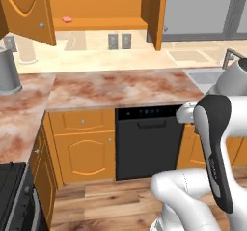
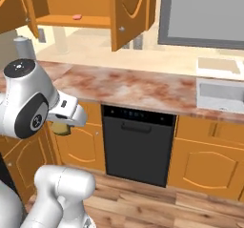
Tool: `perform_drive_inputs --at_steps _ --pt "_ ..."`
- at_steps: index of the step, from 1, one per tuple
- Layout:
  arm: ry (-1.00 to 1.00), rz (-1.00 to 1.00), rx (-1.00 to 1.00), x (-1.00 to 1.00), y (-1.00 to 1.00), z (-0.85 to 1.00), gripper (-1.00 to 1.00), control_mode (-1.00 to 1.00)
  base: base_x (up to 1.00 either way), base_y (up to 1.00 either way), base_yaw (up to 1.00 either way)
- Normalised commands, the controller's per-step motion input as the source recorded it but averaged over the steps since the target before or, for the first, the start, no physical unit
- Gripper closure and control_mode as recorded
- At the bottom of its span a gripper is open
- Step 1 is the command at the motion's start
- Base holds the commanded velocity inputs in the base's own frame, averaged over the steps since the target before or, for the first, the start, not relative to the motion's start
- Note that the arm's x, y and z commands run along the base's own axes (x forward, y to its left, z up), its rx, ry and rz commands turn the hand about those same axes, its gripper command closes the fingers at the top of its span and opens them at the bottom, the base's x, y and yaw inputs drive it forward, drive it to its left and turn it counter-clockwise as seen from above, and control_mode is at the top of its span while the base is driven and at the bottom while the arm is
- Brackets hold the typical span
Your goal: Pick up the sponge and bar soap from the sink, and place them back in the cabinet, and close the cabinet doors.
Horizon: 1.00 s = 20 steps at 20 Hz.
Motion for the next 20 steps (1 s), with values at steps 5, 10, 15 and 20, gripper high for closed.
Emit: perform_drive_inputs --at_steps 5,10,15,20 --pt "0.0 0.0 0.0 0.0 0.0 0.0 1.0 1.0 0.2 0.69 0.0" --pt "0.0 0.0 0.0 0.0 0.0 0.0 1.0 1.0 0.48 0.46 0.0" --pt "0.0 0.0 0.0 0.0 0.0 0.0 1.0 1.0 0.66 0.24 0.0" --pt "0.0 0.0 0.0 0.0 0.0 0.0 1.0 1.0 0.71 0.1 0.0"
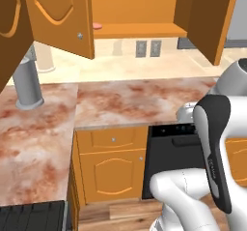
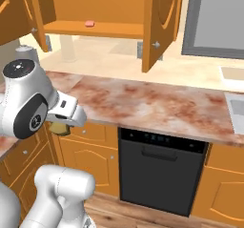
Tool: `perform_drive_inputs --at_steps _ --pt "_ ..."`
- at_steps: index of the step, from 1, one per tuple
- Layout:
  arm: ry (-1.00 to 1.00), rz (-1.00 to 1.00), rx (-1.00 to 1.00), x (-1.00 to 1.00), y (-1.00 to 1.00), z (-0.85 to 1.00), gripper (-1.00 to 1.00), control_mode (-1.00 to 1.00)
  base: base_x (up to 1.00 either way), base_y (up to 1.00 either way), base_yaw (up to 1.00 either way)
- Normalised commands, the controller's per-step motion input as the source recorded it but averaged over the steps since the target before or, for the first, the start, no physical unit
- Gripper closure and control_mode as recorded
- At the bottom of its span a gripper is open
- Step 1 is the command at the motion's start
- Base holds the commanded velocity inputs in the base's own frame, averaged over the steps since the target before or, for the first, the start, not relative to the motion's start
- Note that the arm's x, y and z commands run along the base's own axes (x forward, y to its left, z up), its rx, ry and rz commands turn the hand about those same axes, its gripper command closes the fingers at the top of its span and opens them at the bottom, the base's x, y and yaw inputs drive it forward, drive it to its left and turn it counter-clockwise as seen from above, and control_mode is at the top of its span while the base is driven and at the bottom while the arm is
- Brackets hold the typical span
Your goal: Pick up the sponge and bar soap from the sink, and place them back in the cabinet, and close the cabinet doors.
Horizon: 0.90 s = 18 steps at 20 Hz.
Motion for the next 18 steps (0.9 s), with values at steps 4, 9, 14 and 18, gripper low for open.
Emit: perform_drive_inputs --at_steps 4,9,14,18 --pt "0.0 0.0 0.0 0.0 0.0 0.0 1.0 1.0 0.69 0.0 0.0" --pt "0.0 0.0 0.0 0.0 0.0 0.0 1.0 1.0 0.63 0.0 0.0" --pt "0.0 0.0 0.0 0.0 0.0 0.0 1.0 1.0 0.57 0.01 0.0" --pt "0.0 0.0 0.0 0.0 0.0 0.0 1.0 1.0 0.54 0.04 0.0"
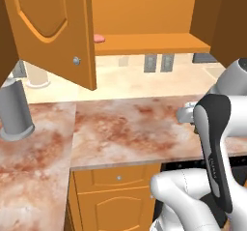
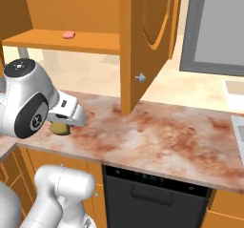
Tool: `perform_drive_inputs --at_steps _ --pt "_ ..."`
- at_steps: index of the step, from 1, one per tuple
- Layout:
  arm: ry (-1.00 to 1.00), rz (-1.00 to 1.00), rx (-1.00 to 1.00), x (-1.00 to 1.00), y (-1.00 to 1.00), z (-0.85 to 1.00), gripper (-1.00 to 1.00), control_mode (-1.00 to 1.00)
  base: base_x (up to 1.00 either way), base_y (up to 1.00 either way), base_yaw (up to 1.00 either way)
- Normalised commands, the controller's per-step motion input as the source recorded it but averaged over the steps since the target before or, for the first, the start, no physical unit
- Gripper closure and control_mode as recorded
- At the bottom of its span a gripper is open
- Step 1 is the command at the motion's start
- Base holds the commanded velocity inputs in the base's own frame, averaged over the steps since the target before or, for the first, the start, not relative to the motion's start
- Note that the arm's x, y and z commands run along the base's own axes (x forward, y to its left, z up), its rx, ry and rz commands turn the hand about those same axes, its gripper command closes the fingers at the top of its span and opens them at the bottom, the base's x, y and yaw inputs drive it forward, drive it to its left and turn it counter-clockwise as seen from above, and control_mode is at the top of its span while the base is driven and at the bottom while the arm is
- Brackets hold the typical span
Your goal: Pick up the sponge and bar soap from the sink, and place them back in the cabinet, and close the cabinet doors.
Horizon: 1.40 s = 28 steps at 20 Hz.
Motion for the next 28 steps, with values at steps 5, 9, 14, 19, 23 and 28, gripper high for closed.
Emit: perform_drive_inputs --at_steps 5,9,14,19,23,28 --pt "0.0 0.0 0.0 0.0 0.0 0.0 1.0 1.0 0.47 0.0 0.0" --pt "0.0 0.0 0.0 0.0 0.0 0.0 1.0 1.0 0.4 0.01 0.0" --pt "0.0 0.0 0.0 0.0 0.0 0.0 1.0 1.0 0.24 0.13 0.0" --pt "0.0 0.0 0.0 0.0 0.0 0.0 1.0 1.0 0.14 0.21 0.0" --pt "0.0 0.0 0.0 0.0 0.0 0.0 1.0 1.0 0.11 0.28 0.0" --pt "0.0 0.0 0.0 0.0 0.0 0.0 1.0 1.0 0.02 0.38 -0.05"
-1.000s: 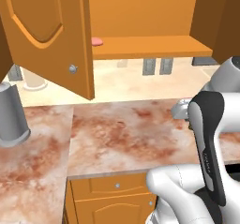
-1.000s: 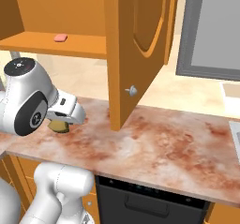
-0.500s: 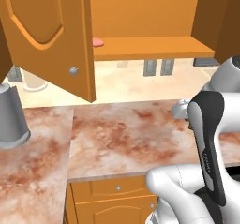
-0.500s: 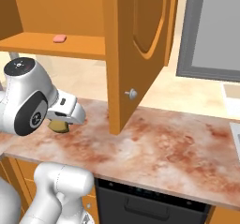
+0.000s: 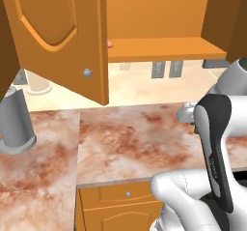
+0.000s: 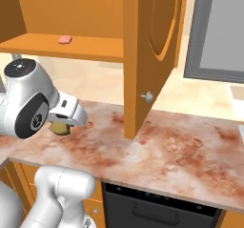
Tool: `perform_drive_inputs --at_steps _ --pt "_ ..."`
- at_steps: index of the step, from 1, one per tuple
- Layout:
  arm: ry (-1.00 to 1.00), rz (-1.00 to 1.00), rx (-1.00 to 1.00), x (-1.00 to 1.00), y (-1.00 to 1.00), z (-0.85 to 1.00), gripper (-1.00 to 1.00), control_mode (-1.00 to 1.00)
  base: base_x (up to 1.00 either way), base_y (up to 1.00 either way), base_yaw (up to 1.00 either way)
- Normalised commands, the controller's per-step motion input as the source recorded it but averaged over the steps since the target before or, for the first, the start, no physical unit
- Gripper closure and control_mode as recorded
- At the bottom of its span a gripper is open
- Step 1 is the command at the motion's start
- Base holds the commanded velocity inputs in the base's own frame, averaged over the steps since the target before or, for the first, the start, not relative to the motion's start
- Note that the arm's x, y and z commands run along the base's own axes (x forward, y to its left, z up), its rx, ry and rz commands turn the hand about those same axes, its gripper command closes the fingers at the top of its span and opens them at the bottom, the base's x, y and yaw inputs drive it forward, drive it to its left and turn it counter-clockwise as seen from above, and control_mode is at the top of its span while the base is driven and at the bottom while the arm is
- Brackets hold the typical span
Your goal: Pick up the sponge and bar soap from the sink, and place them back in the cabinet, and close the cabinet doors.
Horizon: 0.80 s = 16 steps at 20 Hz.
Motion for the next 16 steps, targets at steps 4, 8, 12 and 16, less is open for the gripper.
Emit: perform_drive_inputs --at_steps 4,8,12,16 --pt "0.0 0.0 0.0 0.0 0.0 0.0 1.0 1.0 0.0 0.36 -0.1" --pt "0.0 0.0 0.0 0.0 0.0 0.0 1.0 1.0 0.0 0.23 -0.12" --pt "0.0 0.0 0.0 0.0 0.0 0.0 1.0 1.0 0.0 0.06 -0.14" --pt "0.0 0.0 0.0 0.0 0.0 0.0 1.0 1.0 0.0 0.04 -0.15"
